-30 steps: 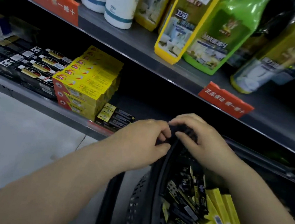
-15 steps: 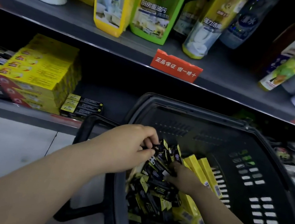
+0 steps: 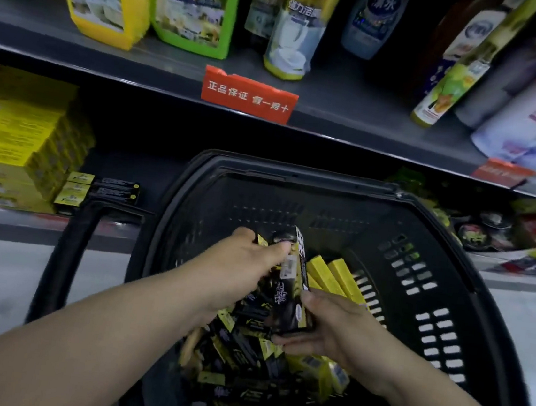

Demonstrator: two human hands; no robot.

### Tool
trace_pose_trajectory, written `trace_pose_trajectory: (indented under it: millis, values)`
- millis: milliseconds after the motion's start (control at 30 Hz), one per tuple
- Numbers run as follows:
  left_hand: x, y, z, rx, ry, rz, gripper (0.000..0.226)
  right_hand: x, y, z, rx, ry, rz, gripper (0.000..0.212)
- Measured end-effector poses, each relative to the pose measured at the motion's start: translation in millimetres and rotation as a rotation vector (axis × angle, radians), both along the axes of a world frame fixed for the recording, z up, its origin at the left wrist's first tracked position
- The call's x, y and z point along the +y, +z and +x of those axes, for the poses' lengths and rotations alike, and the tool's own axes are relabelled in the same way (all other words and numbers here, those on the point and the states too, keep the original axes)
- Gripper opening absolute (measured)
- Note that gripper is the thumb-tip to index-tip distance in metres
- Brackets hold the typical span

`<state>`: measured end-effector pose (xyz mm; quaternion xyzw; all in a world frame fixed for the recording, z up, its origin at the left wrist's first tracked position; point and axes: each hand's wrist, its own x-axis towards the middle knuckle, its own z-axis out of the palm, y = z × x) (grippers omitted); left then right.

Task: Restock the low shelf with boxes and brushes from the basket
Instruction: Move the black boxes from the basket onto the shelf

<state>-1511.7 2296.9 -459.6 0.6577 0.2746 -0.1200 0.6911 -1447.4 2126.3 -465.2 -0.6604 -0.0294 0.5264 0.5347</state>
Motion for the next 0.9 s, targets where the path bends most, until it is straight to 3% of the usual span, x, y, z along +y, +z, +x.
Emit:
trace_pose_trajectory:
  millis: [67, 133, 233, 367, 433, 500, 567, 667, 733, 833, 900]
  values:
    - [-10, -1, 0, -0.007, 0.070, -0.109, 0.054, -3, -2, -8, 0.055, -0.031, 0.088, 0.034]
    - [-17, -2, 3, 0.006, 0.151, -0.248, 0.040, 0, -3, -10, 0.105, -0.043, 0.138, 0.033]
    - [-21, -1, 7, 0.010, 0.254, -0.427, 0.047, 6, -2, -9, 0.233, -0.060, 0.216, 0.036]
    - [-23, 1, 7, -0.031, 0.258, -0.452, 0.048, 12, -5, -11, 0.311, -0.117, 0.252, 0.032]
    - [-22, -1, 7, -0.046, 0.280, -0.379, 0.039, 13, -12, -12, 0.256, -0.023, 0.172, 0.040]
    - [-19, -3, 7, -0.043, 0.305, -0.297, 0.028, 12, -22, -12, 0.149, 0.085, 0.059, 0.048]
    - [-14, -5, 6, -0.023, 0.302, -0.235, 0.028, 10, -32, -9, 0.003, 0.133, -0.055, 0.039]
    - [-10, -5, 4, 0.013, 0.282, -0.216, 0.065, 6, -45, 7, -0.434, 0.435, -0.324, 0.016]
    - [-7, -7, 3, 0.026, 0.257, -0.214, 0.060, 5, -56, 25, -0.750, 0.723, -0.516, 0.031]
    - [-3, -2, 1, 0.011, 0.304, -0.263, 0.022, 13, -74, 41, -0.943, 0.866, -0.676, 0.061]
    - [0, -5, 2, 0.000, 0.321, -0.245, 0.041, 21, -88, 43, -0.971, 0.958, -0.724, 0.067]
